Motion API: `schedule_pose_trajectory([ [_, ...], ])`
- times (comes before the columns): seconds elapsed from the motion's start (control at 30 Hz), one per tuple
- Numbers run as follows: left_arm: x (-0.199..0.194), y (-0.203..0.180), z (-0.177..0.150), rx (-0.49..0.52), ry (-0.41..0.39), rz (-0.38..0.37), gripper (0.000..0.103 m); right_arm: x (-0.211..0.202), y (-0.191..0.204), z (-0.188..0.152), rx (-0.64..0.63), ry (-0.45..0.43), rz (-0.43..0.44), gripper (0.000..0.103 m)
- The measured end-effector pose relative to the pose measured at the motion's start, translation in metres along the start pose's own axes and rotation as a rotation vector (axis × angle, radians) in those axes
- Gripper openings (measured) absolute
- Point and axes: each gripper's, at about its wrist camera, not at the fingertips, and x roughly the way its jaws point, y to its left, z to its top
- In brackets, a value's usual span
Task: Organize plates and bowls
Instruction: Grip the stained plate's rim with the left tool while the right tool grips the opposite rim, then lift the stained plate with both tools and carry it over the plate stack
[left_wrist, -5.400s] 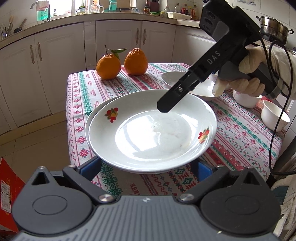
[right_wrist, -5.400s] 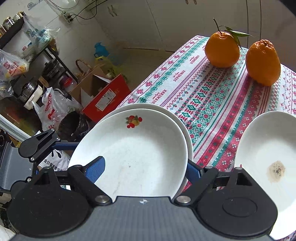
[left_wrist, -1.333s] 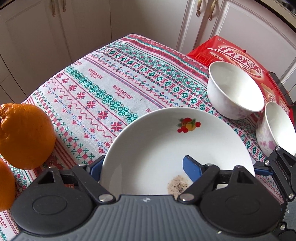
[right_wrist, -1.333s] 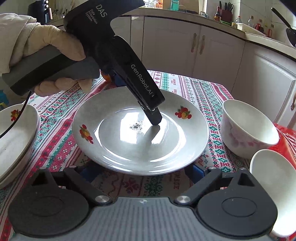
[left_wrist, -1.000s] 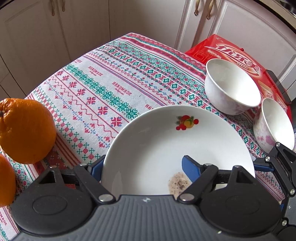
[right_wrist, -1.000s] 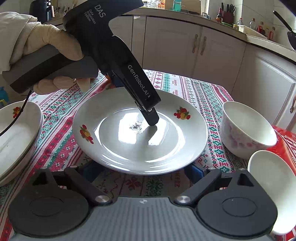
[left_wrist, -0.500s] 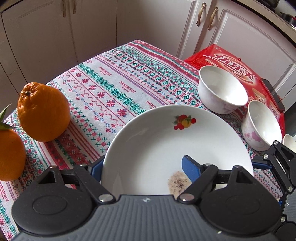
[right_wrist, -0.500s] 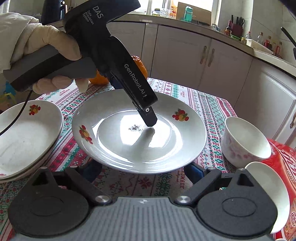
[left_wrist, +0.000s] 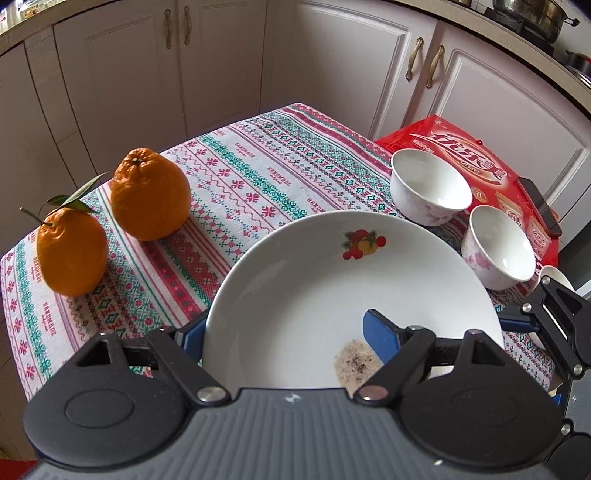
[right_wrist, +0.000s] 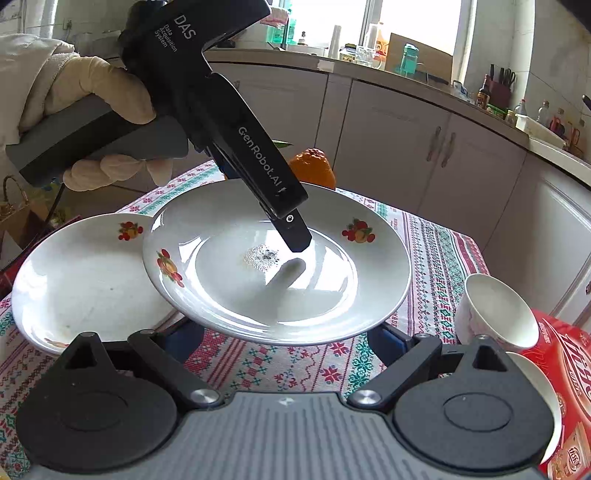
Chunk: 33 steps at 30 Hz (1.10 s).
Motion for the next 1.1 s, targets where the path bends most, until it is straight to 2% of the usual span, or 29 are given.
schedule_pose_trajectory([
  [0.53, -0.058, 0.011, -0.072, -0.132, -0.044, 0.085, 0.084, -0.025, 0.046, 0.004, -0.112, -0.021, 0.141, 0.097],
  [0.87, -0.061, 0.018, -0.114, -0.219, -0.041, 0.090, 0.084, -0.028, 0.067, -0.004, -0.177, 0.004, 0.193, 0.097],
  [1.1, -0.058, 0.024, -0.130, -0.254, -0.039, 0.085, 0.084, -0.027, 0.075, -0.005, -0.198, 0.015, 0.201, 0.097],
])
